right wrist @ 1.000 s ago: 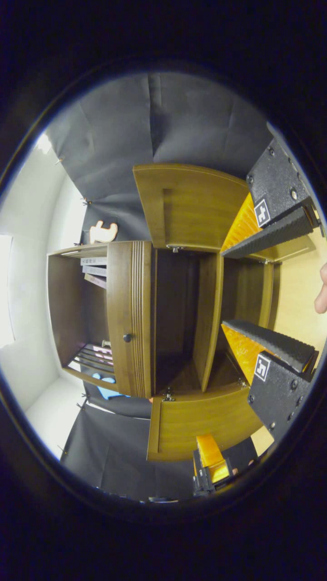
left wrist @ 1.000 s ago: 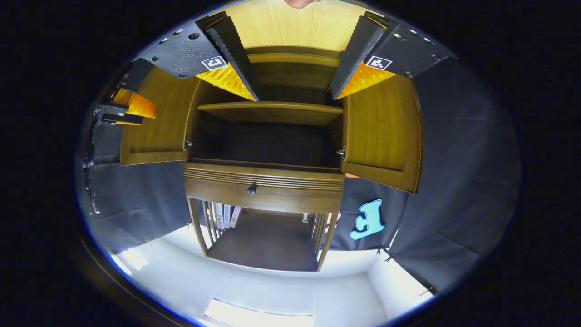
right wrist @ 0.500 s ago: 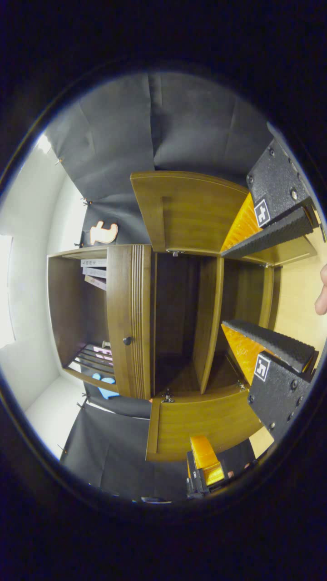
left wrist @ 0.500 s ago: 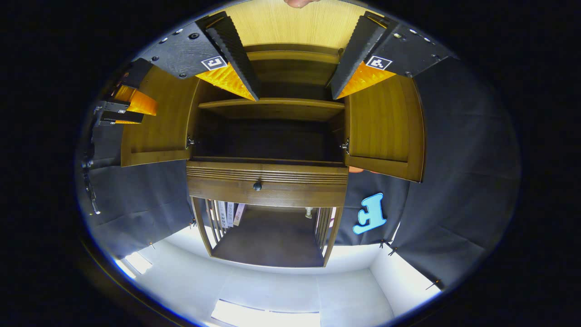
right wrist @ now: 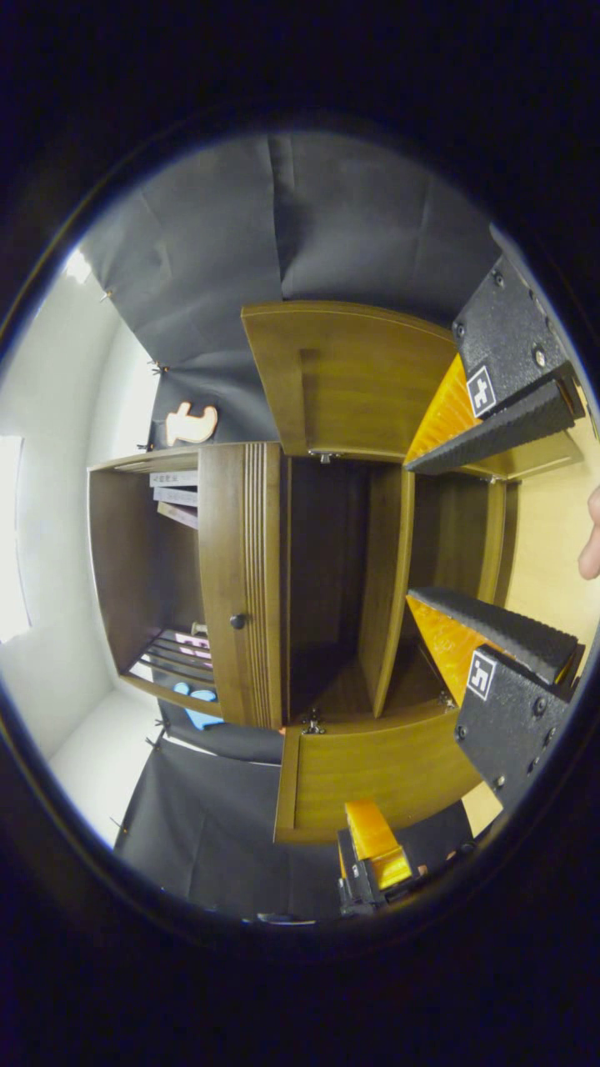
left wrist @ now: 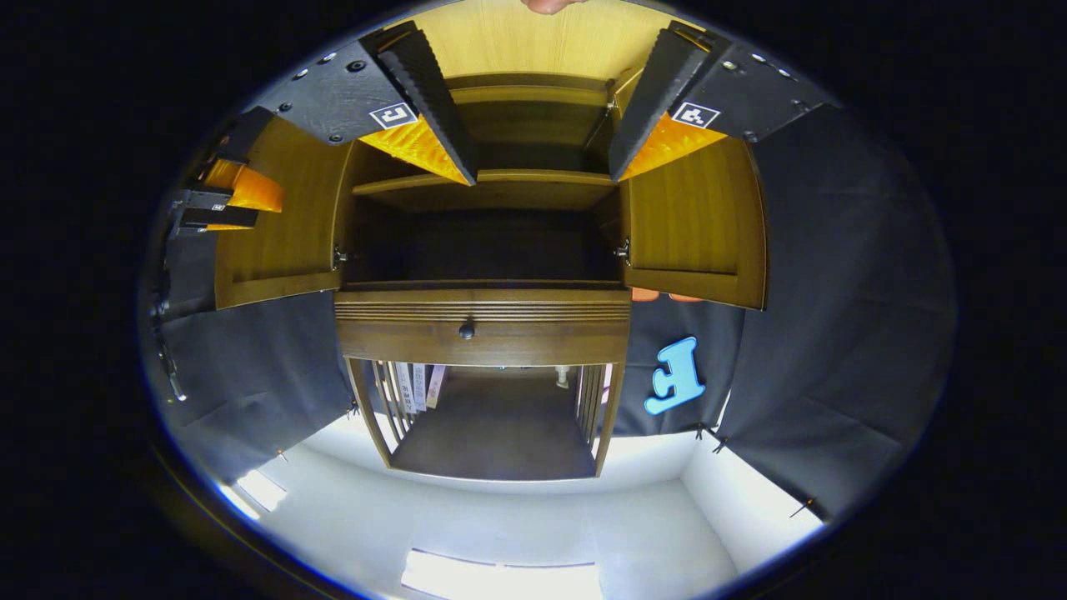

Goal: Open the right door of the double-door shoe cabinet with the right hand, and open the left door with the left hand.

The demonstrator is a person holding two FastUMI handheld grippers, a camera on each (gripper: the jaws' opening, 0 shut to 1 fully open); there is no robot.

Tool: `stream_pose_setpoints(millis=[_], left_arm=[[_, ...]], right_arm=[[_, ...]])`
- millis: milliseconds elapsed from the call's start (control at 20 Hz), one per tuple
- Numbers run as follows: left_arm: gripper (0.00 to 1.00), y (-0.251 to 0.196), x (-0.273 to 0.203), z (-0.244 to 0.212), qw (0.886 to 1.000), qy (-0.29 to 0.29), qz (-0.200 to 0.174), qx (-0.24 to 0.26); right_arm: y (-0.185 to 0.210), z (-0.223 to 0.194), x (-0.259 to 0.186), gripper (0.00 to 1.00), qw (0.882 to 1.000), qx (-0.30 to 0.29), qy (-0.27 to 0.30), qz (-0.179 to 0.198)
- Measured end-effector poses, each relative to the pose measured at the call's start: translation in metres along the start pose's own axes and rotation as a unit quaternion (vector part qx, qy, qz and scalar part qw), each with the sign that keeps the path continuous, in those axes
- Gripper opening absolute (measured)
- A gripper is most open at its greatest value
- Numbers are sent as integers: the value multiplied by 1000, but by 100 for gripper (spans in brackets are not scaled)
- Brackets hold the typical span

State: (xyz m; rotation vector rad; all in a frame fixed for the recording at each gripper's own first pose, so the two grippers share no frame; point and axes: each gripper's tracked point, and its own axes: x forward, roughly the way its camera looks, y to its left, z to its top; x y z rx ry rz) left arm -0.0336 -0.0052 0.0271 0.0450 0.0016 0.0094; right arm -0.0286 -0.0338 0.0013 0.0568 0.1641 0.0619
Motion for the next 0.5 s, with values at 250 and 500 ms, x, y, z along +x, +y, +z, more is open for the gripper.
stream_pose_setpoints(millis=[250,500], left_arm=[[95,1,0,-1,1000,-1,-3,-10],[100,6,5,2,1000,-7,-1,-12]], right_arm=[[4,2,3,87,1000,3,-3,0],[9,2,8,87,1000,1,-2,2]])
